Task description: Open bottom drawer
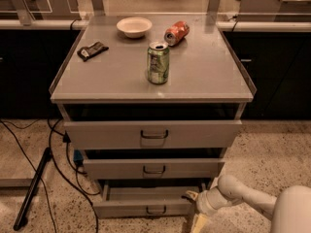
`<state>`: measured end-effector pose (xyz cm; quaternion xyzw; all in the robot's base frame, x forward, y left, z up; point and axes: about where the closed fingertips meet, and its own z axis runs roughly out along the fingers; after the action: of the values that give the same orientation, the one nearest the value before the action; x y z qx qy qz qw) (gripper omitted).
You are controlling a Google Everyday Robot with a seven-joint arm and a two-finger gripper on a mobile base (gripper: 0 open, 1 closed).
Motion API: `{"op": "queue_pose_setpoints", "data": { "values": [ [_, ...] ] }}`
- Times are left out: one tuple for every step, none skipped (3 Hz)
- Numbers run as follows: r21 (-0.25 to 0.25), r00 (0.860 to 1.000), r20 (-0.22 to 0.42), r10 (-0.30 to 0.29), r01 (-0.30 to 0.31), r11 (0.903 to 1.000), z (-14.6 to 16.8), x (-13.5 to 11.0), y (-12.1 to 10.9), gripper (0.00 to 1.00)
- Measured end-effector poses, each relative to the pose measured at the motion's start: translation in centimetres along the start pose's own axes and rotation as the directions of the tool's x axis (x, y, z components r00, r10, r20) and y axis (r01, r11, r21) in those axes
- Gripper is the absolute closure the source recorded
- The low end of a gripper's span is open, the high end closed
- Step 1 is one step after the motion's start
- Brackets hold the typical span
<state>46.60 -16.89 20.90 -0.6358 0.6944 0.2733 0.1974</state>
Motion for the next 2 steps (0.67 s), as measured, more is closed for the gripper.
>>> {"op": "queue_pose_setpoints", "data": {
  "values": [
    [-0.013,0.999,-0.042,-0.007,0.006,0.9999,0.14,0.66,0.37,0.0],
    [-0.043,0.997,-0.075,-0.01,0.007,0.9991,-0.12,1.4,0.87,0.0]
  ]
}}
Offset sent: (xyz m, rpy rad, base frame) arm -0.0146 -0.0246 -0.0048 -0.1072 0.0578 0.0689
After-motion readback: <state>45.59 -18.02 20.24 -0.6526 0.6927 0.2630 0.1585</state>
